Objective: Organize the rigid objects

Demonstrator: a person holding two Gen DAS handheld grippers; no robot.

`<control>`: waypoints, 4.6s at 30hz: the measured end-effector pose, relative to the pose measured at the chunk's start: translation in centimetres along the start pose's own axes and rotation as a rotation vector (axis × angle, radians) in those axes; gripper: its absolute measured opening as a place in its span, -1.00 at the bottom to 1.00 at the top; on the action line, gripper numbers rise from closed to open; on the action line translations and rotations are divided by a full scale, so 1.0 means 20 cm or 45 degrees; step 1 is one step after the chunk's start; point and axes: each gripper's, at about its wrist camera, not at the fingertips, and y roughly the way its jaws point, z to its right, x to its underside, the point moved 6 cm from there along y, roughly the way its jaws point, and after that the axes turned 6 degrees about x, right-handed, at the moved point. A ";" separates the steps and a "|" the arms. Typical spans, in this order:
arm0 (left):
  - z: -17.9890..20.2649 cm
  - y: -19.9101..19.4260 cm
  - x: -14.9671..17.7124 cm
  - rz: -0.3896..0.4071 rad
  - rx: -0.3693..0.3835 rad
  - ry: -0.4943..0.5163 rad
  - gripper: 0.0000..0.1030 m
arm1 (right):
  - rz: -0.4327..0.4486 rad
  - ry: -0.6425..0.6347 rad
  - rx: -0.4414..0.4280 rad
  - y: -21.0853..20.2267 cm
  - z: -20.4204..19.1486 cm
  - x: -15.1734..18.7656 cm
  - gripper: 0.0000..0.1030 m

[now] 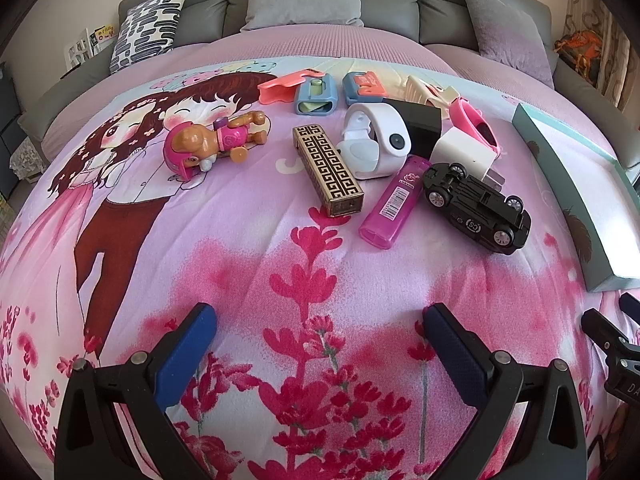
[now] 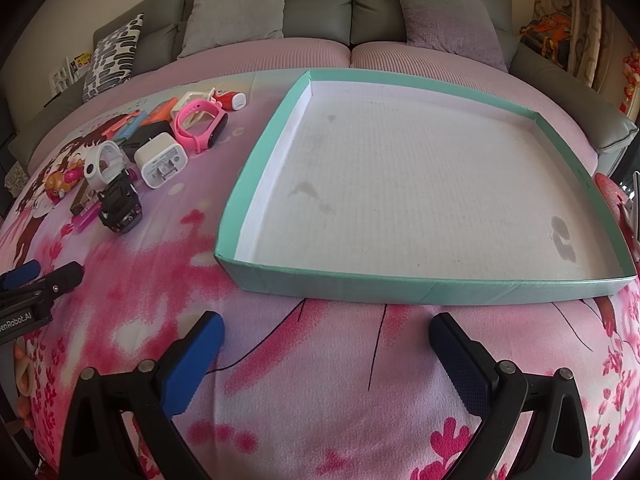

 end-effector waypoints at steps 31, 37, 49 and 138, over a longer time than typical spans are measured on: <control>-0.11 -0.18 -0.30 -0.020 0.073 -0.001 1.00 | 0.168 -0.119 -0.193 -0.38 -0.24 -0.43 1.00; -0.30 -0.13 -0.38 -0.048 0.036 -0.049 1.00 | 0.114 -0.196 -0.278 -0.32 -0.44 -0.44 1.00; -0.47 0.11 -0.46 -0.107 0.048 -0.100 1.00 | -0.039 -0.277 -0.319 -0.04 -0.70 -0.42 0.98; 1.39 0.00 -0.94 0.143 0.472 0.388 0.28 | 0.165 0.508 0.379 -0.05 0.92 -0.60 -0.30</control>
